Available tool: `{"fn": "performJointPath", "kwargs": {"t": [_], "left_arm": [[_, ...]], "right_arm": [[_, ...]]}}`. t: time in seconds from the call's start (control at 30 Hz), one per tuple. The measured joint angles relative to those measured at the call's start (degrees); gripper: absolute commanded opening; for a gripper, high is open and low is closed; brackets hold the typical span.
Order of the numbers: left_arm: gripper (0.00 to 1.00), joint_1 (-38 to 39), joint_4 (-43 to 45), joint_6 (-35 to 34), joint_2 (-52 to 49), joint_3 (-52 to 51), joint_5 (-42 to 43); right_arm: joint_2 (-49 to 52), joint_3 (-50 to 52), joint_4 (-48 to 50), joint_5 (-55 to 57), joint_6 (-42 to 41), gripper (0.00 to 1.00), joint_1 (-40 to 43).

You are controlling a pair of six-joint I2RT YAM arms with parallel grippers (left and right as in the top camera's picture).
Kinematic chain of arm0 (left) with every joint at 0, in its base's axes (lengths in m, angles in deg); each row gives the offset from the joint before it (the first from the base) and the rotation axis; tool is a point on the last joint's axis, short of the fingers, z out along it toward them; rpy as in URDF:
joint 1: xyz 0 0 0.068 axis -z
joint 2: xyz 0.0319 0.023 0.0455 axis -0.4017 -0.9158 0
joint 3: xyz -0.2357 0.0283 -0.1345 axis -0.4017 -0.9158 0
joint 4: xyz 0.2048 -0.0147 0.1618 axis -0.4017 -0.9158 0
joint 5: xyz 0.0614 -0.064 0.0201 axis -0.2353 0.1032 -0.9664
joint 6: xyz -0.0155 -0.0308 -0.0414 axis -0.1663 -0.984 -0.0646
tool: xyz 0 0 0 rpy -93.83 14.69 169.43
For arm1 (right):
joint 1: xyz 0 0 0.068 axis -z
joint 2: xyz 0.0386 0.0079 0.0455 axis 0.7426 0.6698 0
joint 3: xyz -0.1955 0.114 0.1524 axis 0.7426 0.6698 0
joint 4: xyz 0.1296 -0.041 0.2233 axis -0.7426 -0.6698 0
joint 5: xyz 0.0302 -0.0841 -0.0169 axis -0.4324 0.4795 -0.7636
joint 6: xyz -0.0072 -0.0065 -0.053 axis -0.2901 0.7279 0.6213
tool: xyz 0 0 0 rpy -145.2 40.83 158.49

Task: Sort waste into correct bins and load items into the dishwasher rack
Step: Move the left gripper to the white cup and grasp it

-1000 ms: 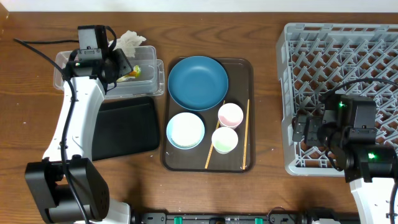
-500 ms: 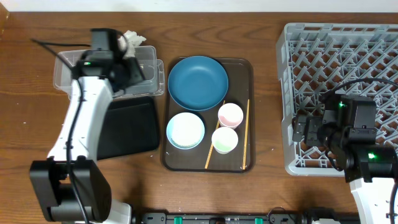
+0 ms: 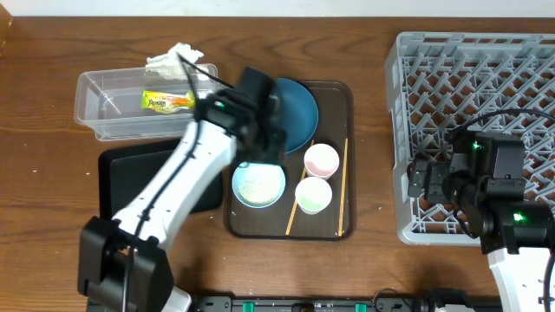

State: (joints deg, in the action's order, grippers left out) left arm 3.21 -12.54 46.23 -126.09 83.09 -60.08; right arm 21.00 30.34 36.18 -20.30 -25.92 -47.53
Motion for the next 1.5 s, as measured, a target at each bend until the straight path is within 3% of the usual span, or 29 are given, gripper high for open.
{"fn": "performJointPath", "kwargs": {"t": [0.4, 0.63, 0.77, 1.07, 1.33, 1.5], "left_arm": [[0.58, 10.82, 3.63, -4.59, 0.11, -8.07, -0.66], [0.29, 11.47, 7.15, -7.89, 0.13, -12.37, -0.74], [0.28, 11.47, 7.78, -8.13, 0.11, -12.92, -0.72], [0.07, 11.47, 9.7, -8.55, 0.13, -13.57, 1.07], [0.06, 11.5, 9.7, -8.55, 0.13, -13.66, 1.92], [0.06, 9.18, 8.57, -8.02, 1.4, -13.68, 7.17]], "right_arm": [[0.0, -0.02, 0.0, 0.0, 0.0, 0.99, 0.0], [0.0, -0.02, 0.0, 0.0, 0.0, 0.99, 0.0], [0.0, -0.02, -0.04, 0.0, 0.0, 0.99, 0.0], [0.0, -0.02, -0.2, 0.0, 0.0, 0.99, 0.0], [0.0, -0.02, -0.76, 0.0, 0.0, 0.99, 0.0], [0.0, -0.02, -2.03, 0.85, 0.0, 0.99, 0.0]]}}
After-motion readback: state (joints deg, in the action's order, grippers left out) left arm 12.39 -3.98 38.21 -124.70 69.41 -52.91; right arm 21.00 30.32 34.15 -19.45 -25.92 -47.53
